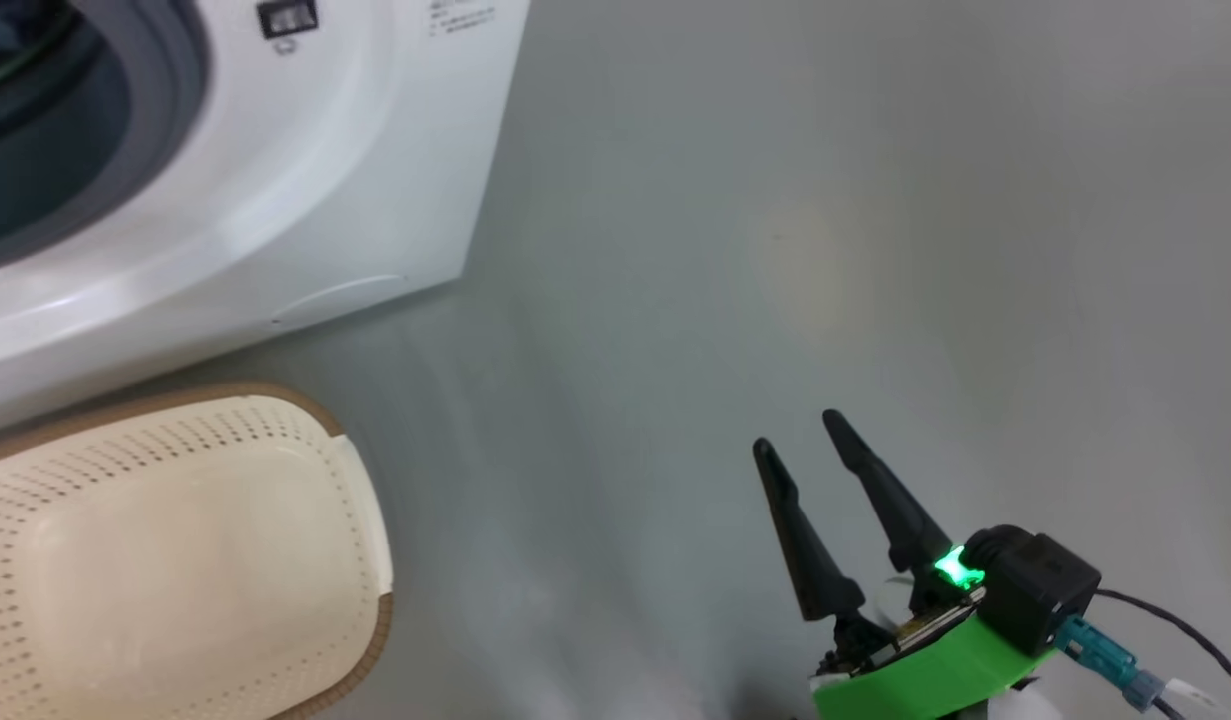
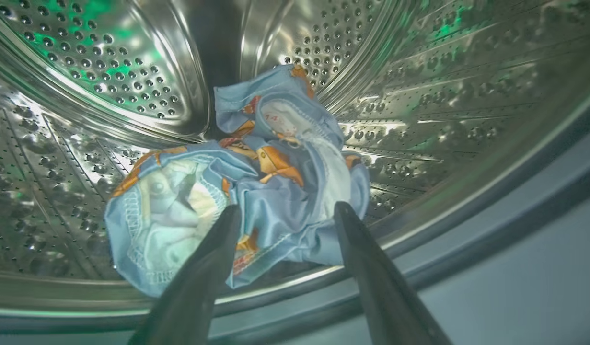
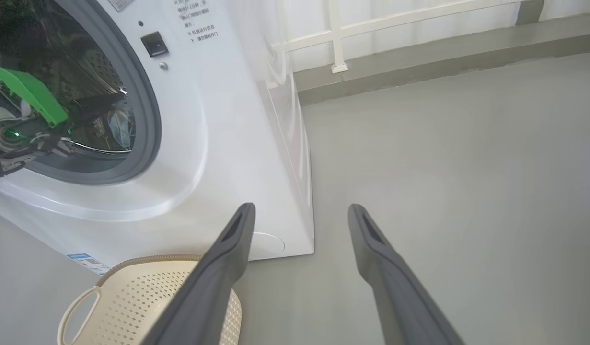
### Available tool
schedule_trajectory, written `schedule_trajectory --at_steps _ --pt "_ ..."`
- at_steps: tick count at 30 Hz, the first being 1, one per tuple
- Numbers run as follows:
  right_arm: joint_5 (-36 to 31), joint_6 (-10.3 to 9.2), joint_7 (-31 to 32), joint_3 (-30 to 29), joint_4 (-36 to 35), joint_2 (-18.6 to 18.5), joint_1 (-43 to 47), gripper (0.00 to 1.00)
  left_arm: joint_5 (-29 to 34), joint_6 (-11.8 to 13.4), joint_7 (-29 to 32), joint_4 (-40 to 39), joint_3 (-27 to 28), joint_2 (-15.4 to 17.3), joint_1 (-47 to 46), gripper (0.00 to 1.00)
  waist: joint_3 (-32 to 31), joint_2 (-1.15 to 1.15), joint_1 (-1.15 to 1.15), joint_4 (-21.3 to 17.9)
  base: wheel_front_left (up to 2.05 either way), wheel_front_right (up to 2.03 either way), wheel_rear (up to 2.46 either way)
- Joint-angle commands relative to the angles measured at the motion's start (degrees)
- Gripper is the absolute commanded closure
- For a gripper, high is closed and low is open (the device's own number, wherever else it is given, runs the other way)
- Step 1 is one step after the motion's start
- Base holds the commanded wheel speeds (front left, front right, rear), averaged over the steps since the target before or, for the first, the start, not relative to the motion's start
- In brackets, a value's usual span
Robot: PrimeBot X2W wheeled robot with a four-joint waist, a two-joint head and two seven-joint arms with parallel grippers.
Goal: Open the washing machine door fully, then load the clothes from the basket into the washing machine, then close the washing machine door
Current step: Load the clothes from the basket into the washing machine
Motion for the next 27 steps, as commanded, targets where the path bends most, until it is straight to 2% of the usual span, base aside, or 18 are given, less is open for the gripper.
schedule_trajectory --at_steps 1,11,19,22,27 --pt "-0.3 0.26 -0.5 0.5 -0.8 -0.7 -0.7 0.00 -0.1 -0.4 -1.1 -0.8 1.0 2.2 1.0 0.00 -3.2 0.00 0.00 2.8 0.00 0.00 0.00" --pt "-0.9 0.26 -0.5 -2.2 4.6 -0.7 -3.0 0.00 -0.2 -1.4 -8.6 -4.1 -1.2 -1.0 10.1 0.00 -10.5 0.00 0.00 8.2 0.00 0.00 0.00" --pt "-1.6 0.26 -0.5 -3.7 8.5 -0.7 -3.6 0.00 -1.1 -1.5 -10.6 -9.6 1.2 -1.3 18.4 0.00 -16.2 0.00 0.00 11.1 0.00 0.00 0.00" --pt "-1.8 0.26 -0.5 -4.2 9.7 -0.7 -3.6 0.00 -0.1 -0.6 -10.8 -12.3 2.7 -1.4 22.2 0.00 -18.2 0.00 0.00 11.8 0.00 0.00 0.00" --pt "-2.0 0.26 -0.5 -4.7 11.5 -0.7 -3.6 0.00 3.0 1.8 -10.8 -19.1 8.9 -3.3 30.9 0.00 -21.4 0.00 0.00 12.6 0.00 0.00 0.00"
